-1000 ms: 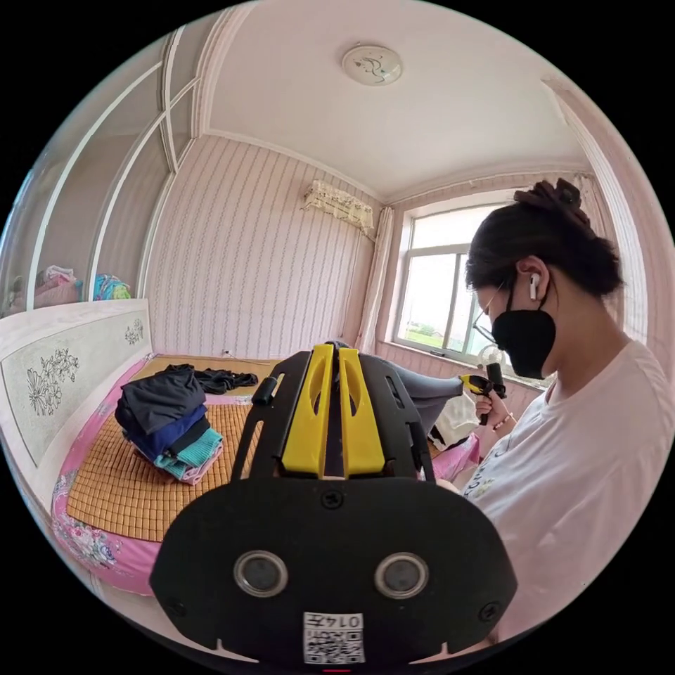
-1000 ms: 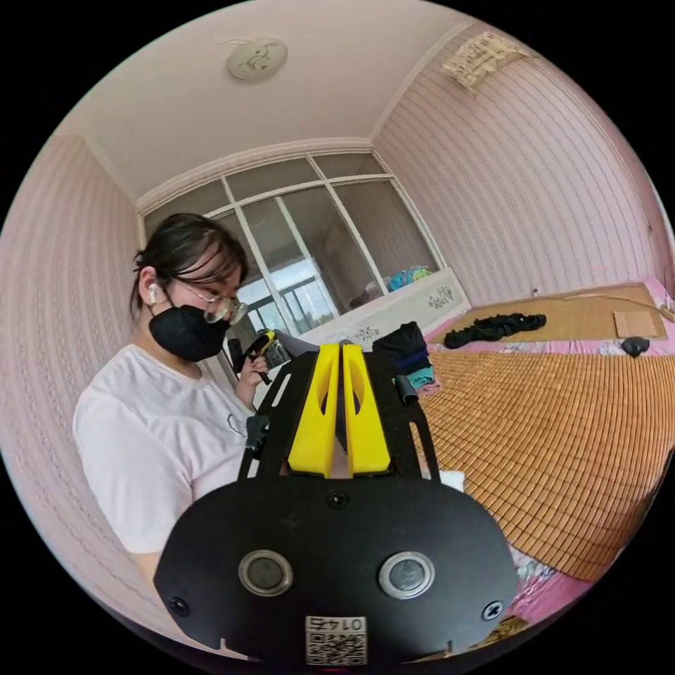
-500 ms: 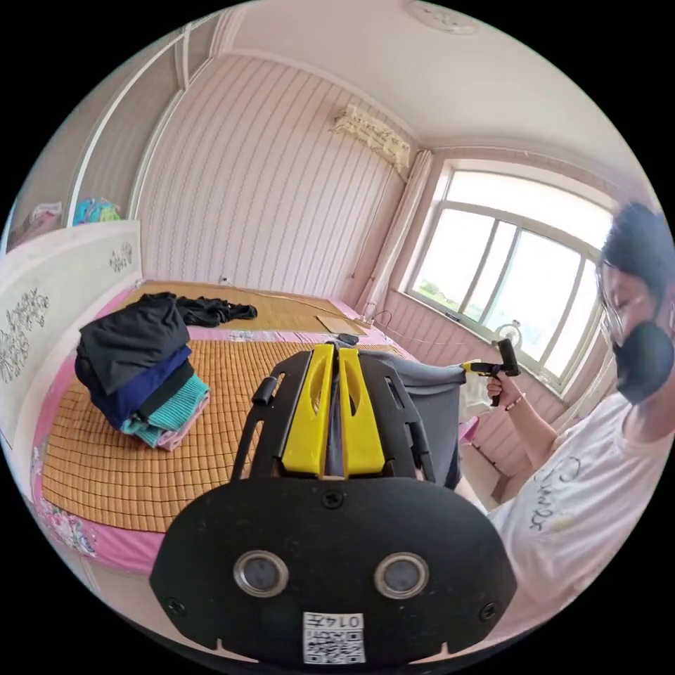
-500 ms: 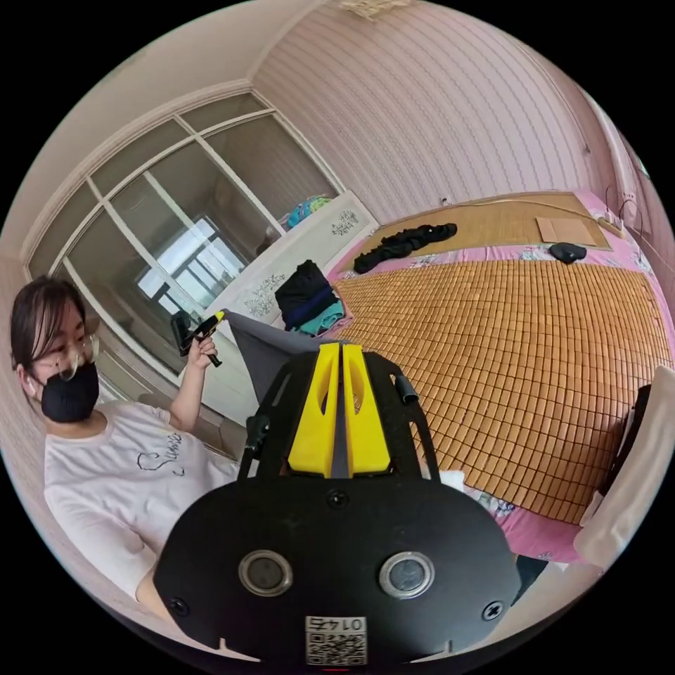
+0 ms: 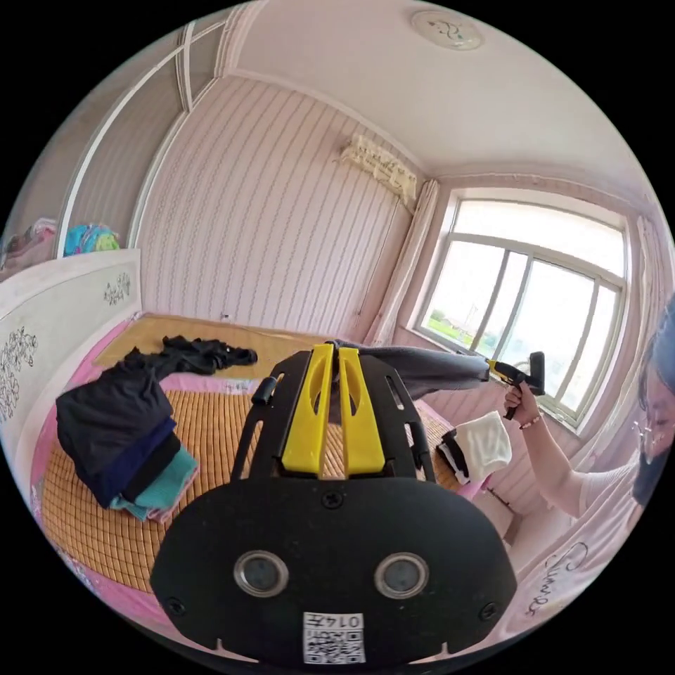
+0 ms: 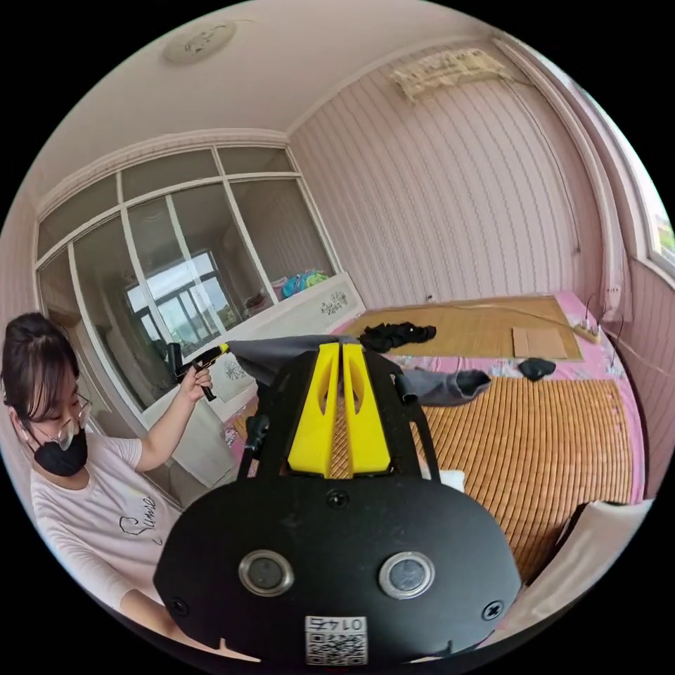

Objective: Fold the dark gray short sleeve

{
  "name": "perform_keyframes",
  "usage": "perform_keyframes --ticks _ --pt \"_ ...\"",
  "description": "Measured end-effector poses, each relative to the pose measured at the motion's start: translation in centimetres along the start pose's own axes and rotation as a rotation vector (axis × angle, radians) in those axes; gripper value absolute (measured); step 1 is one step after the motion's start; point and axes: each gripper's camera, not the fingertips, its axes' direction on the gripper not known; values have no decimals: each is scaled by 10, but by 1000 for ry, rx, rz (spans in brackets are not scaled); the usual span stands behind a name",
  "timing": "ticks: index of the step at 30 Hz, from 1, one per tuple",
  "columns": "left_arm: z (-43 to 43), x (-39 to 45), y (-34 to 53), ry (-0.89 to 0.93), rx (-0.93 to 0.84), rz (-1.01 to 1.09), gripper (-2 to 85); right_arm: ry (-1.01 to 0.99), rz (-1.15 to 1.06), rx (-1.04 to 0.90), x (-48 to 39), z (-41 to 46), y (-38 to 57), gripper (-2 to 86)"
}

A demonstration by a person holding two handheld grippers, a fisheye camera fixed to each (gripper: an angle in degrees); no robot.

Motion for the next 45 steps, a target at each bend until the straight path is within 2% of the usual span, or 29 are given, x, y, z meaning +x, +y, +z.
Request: perform_keyframes --ticks 2,6,10,13,20,25,30,34,40,45 --pt "41 -26 31 -2 -145 -63 -10 -5 195 -106 65 35 51 2" --pt "138 -70 128 -43 -454 -147 -9 43 441 -299 149 95 141 2" --pt "185 -99 206 -75 -610 -290 -9 8 717 -409 217 133 234 2" --pt "201 -116 250 -91 -712 -366 -10 59 781 -499 239 139 273 2" --pt "199 -129 288 -66 -828 -368 -9 122 811 -622 266 132 317 3" --pt "208 -127 301 -58 -907 -336 -7 133 858 -647 282 127 335 7" --pt "220 -129 305 -77 -969 -299 -1 127 868 -585 294 122 340 23" --pt "223 -128 294 -160 -998 -203 7 296 766 -675 293 125 335 74" --pt "242 -130 294 -156 -1041 -143 51 243 588 -800 288 156 334 116" --pt "264 -134 302 -157 -1103 -71 18 243 503 -896 293 177 333 56"
